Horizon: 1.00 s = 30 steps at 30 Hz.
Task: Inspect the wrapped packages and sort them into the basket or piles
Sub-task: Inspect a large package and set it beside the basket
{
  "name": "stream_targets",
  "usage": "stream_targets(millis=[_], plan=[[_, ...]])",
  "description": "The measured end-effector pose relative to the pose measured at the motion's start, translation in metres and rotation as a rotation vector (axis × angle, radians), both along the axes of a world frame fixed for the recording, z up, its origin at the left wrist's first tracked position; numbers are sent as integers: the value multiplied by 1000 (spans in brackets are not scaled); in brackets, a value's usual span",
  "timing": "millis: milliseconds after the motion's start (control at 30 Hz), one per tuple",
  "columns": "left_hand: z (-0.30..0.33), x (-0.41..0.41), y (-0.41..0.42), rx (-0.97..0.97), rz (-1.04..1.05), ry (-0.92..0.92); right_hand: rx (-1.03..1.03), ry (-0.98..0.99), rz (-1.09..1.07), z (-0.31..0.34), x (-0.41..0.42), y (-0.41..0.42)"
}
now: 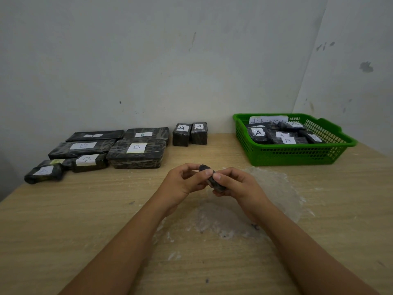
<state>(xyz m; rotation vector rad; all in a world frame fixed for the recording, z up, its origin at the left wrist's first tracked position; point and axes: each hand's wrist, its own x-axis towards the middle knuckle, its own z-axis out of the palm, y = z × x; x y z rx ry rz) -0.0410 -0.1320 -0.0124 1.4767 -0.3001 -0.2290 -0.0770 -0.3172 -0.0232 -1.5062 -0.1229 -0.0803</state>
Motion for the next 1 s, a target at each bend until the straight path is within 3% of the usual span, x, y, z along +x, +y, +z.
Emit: stream_targets(millis=[567,833,1000], plan=[[0,-2,-5,-100,81,-13,20,-24,-18,-1,1,2],[1,-2,-2,-86,13,26,2,-21,-43,2,-2,2],[2,-1,-7,-130,93,44,-24,-28,-66,3,-1,3]])
